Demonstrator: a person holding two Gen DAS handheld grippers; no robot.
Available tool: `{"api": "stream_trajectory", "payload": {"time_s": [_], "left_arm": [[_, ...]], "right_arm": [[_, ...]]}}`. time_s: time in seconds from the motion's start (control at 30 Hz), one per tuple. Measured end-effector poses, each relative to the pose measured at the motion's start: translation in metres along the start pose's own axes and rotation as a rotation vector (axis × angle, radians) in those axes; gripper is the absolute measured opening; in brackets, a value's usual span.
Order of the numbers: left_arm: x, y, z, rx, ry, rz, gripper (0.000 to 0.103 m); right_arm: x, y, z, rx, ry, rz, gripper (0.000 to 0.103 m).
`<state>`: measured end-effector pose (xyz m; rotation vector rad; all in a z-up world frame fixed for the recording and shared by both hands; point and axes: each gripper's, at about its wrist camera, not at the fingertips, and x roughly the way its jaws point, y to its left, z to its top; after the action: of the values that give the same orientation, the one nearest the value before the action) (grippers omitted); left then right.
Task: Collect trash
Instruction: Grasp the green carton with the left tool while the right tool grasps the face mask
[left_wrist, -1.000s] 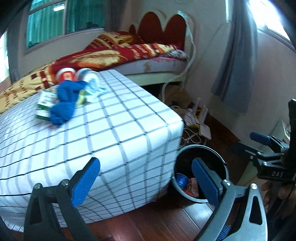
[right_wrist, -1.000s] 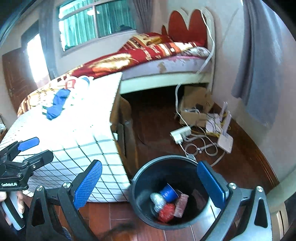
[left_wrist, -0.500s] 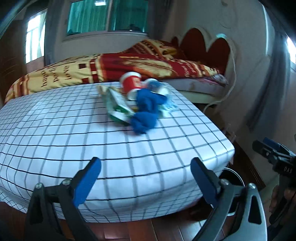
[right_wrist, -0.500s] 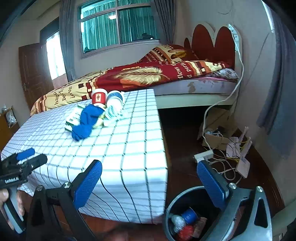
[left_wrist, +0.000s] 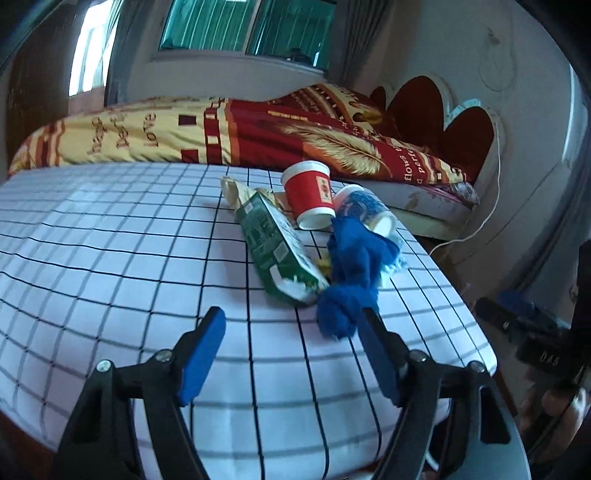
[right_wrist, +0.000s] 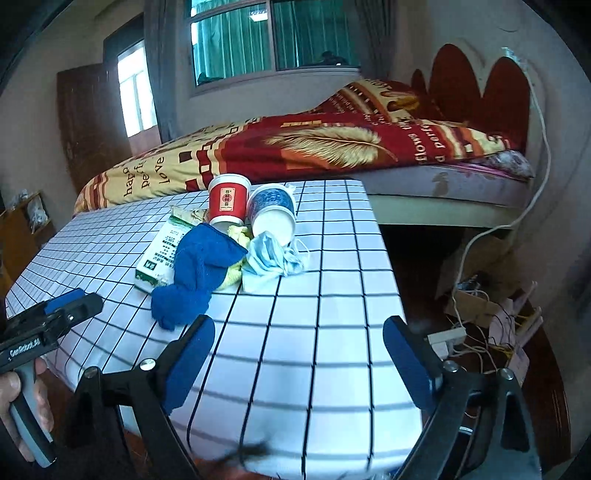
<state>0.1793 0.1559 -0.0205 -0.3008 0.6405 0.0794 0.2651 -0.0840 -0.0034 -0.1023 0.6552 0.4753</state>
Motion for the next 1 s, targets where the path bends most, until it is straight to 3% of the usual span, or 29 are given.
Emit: {"api": "stream_trajectory", "payload": {"time_s": [0.3, 0.4, 0.5, 0.73, 0.8, 0.83, 0.87, 1.0], "left_arm": [[0.054, 0.012, 0.022, -0.08, 0.052, -0.045, 0.072], [0.073, 0.02, 0.029, -0.137, 0.09, -0.097, 0.065], [0.089, 0.023, 0.032, -0.178, 0.135, -0.17, 0.049], [0.071, 0.015, 0.034, -0.06, 0.101, -0.113, 0.039], [0.066, 0.018, 0.031, -0.036, 0.096, -0.094, 0.039], [0.062, 0.019, 0.03, -0.026, 0.093, -0.087, 0.039], [0.058, 0.02, 0.028, -0.018, 0.087, -0.082, 0.039], [0.044, 0.022, 0.022, 0.017, 0.062, -0.056, 0.039]], "right_arm": [[0.057, -0.008, 0.02, 0.004, 0.071, -0.034, 0.093], [0.078, -0.006, 0.024, -0.015, 0.115, -0.015, 0.087], [0.097, -0.001, 0.03, -0.036, 0.151, 0.0, 0.084], [0.137, 0.018, 0.047, -0.114, 0.224, 0.07, 0.084], [0.146, 0.022, 0.047, -0.133, 0.245, 0.076, 0.074], [0.148, 0.023, 0.046, -0.139, 0.248, 0.085, 0.064], [0.145, 0.023, 0.045, -0.142, 0.239, 0.097, 0.046], [0.128, 0.023, 0.034, -0.139, 0.209, 0.116, 0.035]]}}
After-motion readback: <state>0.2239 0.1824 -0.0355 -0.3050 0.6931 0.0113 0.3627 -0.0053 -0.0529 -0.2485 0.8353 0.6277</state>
